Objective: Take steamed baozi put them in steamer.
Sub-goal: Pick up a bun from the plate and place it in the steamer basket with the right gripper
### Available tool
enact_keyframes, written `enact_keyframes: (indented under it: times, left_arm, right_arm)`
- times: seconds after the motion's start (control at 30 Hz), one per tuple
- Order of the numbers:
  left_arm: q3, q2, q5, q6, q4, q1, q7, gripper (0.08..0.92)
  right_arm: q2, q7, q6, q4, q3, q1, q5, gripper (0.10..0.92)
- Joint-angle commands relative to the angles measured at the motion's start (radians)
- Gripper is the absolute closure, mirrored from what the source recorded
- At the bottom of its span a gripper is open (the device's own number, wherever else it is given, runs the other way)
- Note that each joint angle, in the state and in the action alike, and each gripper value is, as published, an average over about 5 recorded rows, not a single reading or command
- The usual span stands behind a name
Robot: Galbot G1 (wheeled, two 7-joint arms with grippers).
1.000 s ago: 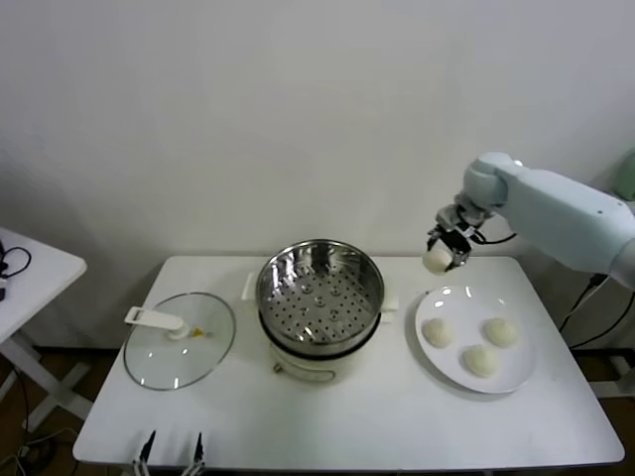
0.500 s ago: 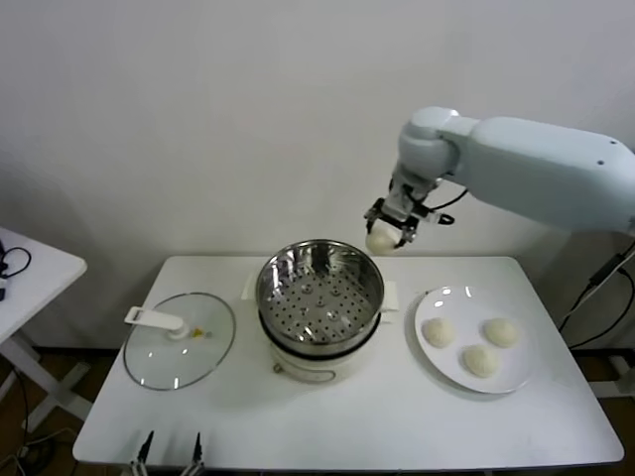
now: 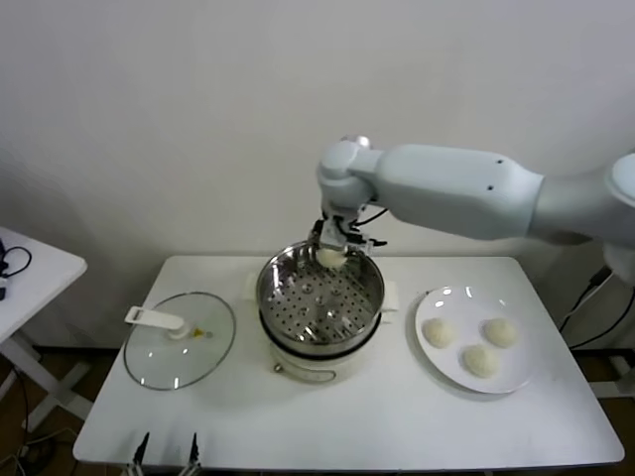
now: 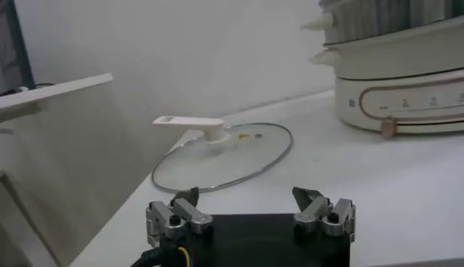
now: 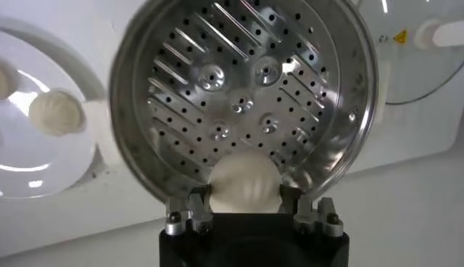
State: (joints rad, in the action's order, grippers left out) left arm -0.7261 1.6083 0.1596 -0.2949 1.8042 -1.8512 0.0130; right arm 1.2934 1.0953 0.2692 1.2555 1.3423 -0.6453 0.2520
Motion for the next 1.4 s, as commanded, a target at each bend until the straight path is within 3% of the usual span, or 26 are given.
enact_keyframes:
  times: [0.03,0.43,1.0,1.23,1.4]
  left_arm:
    - [0.0,0.004,0.0,0.0,-0.001,0.0,0.001,0.177]
    - [-0.005,0.009,0.002,-0.001,-0.017,0.01,0.004,0.177]
    - [-0.006,0.007,0.006,0.005,-0.029,0.016,0.003,0.177]
    - [-0.005,0.005,0.01,0.01,-0.023,0.013,0.003,0.177]
    - [-0.002,0.006,0.021,0.009,-0.015,0.006,0.004,0.177]
  right_arm:
    - [0.09,-0.012,0.017,-0.143,-0.034,0.145,0.129,0.372]
    - [0.102,-0.043,0.038,-0.254,-0.101,0.216,0.2,0.372]
    - [0.079,-0.043,0.035,-0.204,-0.103,0.202,0.143,0.36]
    - [0.024,-0.02,0.017,-0.13,-0.076,0.117,0.03,0.216]
    - [-0.072,-0.008,-0.066,-0.067,0.011,-0.032,-0.215,0.203]
